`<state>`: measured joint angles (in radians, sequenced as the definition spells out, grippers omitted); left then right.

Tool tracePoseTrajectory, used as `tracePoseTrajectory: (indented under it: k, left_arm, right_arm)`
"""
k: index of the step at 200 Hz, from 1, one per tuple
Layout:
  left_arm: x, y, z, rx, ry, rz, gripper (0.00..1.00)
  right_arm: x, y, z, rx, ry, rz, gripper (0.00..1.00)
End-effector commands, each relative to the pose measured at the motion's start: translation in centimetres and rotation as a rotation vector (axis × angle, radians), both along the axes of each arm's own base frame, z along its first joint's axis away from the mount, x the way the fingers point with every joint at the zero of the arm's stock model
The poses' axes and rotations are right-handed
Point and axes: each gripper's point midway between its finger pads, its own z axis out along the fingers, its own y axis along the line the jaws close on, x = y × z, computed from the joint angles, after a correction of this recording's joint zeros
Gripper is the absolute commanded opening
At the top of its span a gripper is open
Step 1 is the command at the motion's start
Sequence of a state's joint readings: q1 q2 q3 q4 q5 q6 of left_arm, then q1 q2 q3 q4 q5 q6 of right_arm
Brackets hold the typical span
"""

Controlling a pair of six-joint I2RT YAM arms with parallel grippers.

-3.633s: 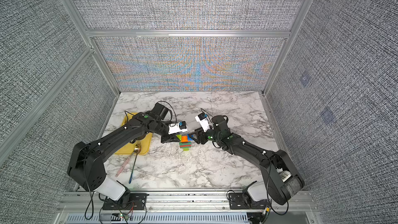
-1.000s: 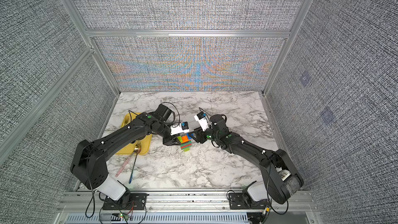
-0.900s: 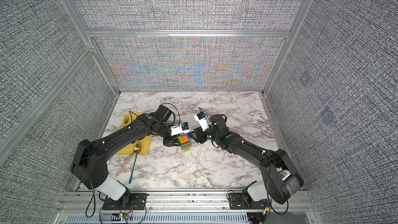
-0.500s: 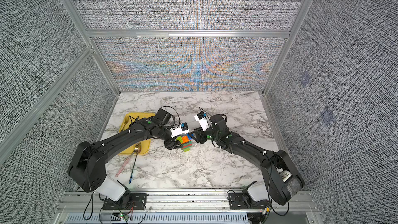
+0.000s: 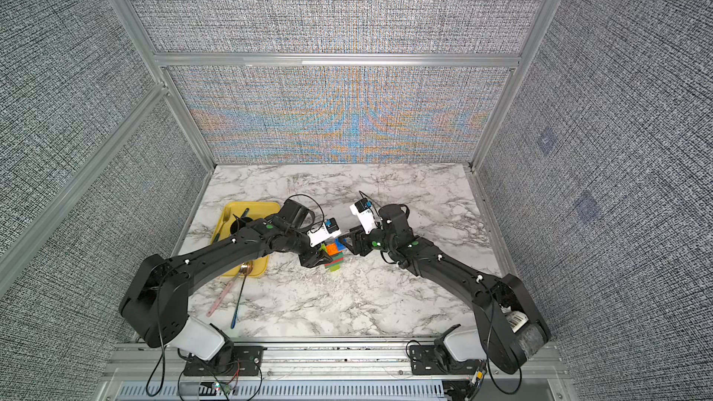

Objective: Assemble a carrot with lego
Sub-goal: Assemble the lego brick with the lego brick, then adjust the lego brick at the center of the board.

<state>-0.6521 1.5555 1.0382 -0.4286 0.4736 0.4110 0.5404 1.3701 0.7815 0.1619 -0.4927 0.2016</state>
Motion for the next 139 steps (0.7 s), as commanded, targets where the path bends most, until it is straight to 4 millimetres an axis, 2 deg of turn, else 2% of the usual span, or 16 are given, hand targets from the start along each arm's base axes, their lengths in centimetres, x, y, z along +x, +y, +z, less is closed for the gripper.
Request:
tracePoseTrajectory:
  k: [1, 79, 104, 139]
  left_arm:
    - [0.6, -0.4, 0.8, -0.030, -0.032, 0.014, 0.53]
    - [0.5, -0.5, 0.8, -0.045, -0.014, 0.021, 0.32]
    - [-0.1, -1.3, 2.4, -0.123, 0.040, 0.049, 0.30]
    - [-0.4, -3.2, 4.1, -0.263, 0.248, 0.158, 0.24]
  right_arm:
    - [0.1, -0.8, -0.2, -0.017, 0.000, -0.024, 0.59]
    - [0.1, -3.0, -0.6, -0.041, -0.002, -0.070, 0.59]
    - [0.3, -4.6, -0.6, -0.051, -0.003, -0.104, 0.60]
    - [1.0, -7.1, -0.6, -0.058, -0.006, -0.164, 0.60]
